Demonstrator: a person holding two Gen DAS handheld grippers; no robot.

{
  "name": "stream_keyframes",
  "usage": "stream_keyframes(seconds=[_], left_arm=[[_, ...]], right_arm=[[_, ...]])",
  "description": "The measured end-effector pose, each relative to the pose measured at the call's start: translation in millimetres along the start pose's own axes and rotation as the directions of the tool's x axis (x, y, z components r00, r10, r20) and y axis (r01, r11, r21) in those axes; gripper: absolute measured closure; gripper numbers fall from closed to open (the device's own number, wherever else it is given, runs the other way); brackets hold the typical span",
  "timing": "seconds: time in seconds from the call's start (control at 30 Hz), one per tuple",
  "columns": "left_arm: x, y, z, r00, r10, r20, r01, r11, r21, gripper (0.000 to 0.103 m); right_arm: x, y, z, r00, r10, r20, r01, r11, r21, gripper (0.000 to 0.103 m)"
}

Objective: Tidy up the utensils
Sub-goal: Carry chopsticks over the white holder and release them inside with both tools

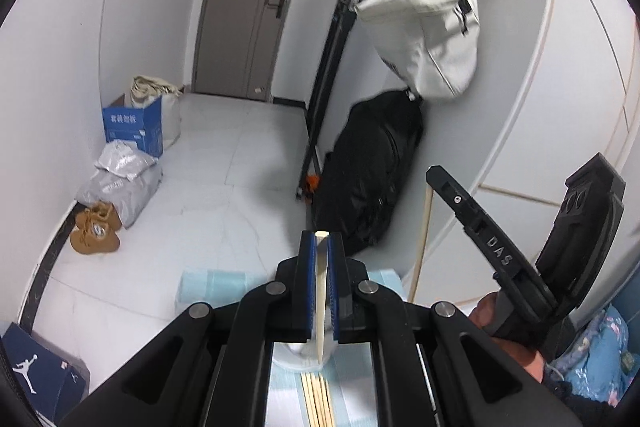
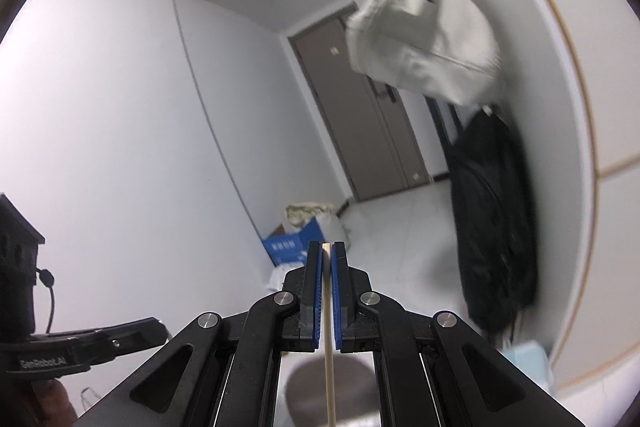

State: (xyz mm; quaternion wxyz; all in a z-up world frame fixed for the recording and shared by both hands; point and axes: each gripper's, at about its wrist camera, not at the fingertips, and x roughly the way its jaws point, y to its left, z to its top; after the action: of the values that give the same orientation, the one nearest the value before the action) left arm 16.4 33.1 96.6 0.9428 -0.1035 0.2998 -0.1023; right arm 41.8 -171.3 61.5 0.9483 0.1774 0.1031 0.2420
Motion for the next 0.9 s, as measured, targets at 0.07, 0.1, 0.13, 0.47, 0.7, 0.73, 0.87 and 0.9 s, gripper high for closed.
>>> stream_keyframes(seconds=[0.07,0.1,0.13,0.47,0.7,0.73,0.87,0.9], left_arm=[[1,3,7,0.999,0.017,0.03,-0.017,1.0,-0.003,0.101],[1,5,11,0.998,0.023,0.051,-0.023,1.0,-0.008,0.101],[1,7,14,0.997,0.024,0.078,-0.023,1.0,-0.011,0.101],[32,26,17,0.995,0.031,0.097,-0.027,0.999,-0.045,0.101],[51,30,9,0.996,0.063,0.061,-0.062,0.998,-0.018,0.101],[53,31,8,0.996,0.065,0.057,-0.065,0.998,-0.015,0.101],[60,34,6,0.998,0.058,0.03,-0.058,0.998,-0.006,0.101],[62,34,5,0.998,0.055,0.024,-0.055,0.998,-0.003,0.101]], right_arm=[[15,3,7,1.0,0.001,0.02,-0.001,1.0,-0.013,0.099],[24,4,9,1.0,0.002,0.025,-0.002,1.0,-0.015,0.099],[32,3,11,1.0,0.004,0.028,-0.004,1.0,-0.012,0.099],[99,-9,4,0.997,-0.044,0.056,0.04,0.997,0.07,0.099],[128,-22,-15,0.994,-0.094,0.057,0.087,0.99,0.111,0.099],[129,-22,-17,0.993,-0.103,0.062,0.096,0.989,0.109,0.099],[131,-21,-22,0.992,-0.108,0.07,0.1,0.99,0.1,0.099],[129,-19,-23,0.992,-0.107,0.071,0.101,0.991,0.091,0.099]])
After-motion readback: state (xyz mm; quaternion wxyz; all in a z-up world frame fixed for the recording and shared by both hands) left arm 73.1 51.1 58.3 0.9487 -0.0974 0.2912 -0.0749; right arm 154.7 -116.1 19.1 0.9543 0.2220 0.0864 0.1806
